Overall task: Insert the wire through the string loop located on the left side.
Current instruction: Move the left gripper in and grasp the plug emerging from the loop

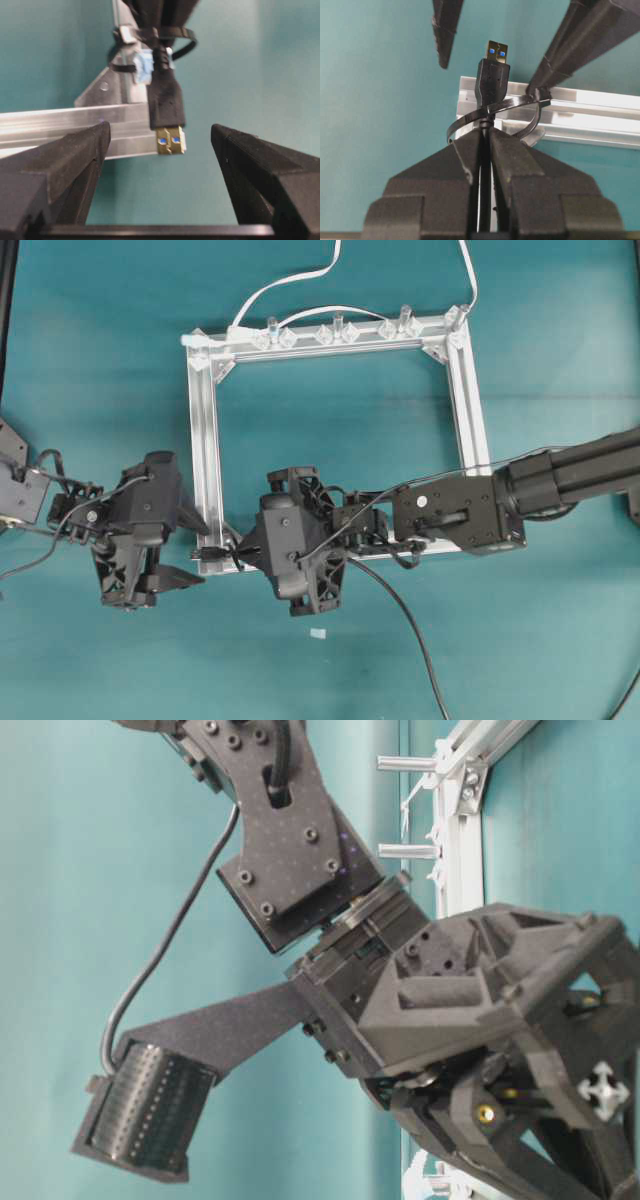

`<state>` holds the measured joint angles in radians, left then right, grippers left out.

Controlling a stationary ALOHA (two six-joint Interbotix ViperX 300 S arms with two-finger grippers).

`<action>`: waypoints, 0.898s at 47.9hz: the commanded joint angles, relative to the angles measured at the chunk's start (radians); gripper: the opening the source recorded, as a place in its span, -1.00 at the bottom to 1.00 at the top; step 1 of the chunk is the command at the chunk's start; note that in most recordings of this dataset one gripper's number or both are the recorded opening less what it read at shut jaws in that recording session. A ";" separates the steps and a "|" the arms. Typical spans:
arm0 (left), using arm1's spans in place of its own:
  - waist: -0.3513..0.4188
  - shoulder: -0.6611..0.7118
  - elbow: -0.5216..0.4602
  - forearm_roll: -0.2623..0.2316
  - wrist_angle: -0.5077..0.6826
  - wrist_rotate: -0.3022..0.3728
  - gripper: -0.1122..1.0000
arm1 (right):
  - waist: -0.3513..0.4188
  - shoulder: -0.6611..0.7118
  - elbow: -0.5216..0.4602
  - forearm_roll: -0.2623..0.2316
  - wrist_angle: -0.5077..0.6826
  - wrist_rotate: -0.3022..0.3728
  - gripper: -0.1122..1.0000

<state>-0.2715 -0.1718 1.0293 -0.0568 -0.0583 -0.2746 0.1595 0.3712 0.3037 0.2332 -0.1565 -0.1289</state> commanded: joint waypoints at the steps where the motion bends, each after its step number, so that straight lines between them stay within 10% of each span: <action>1: 0.015 -0.003 -0.032 -0.002 -0.009 -0.006 0.70 | 0.000 -0.021 -0.023 -0.003 -0.009 -0.002 -0.67; 21: 0.020 0.051 -0.075 0.000 -0.012 -0.005 0.62 | 0.000 -0.021 -0.023 -0.003 -0.009 -0.002 -0.67; 33: 0.017 0.029 -0.067 0.000 -0.012 -0.005 -0.46 | 0.000 -0.020 -0.023 -0.003 -0.006 0.002 -0.67; 43: 0.011 0.028 -0.067 0.000 -0.012 -0.003 -0.45 | 0.000 -0.021 -0.012 -0.003 -0.005 0.009 -0.67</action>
<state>-0.2562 -0.1258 0.9725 -0.0568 -0.0629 -0.2730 0.1580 0.3712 0.3037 0.2332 -0.1549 -0.1227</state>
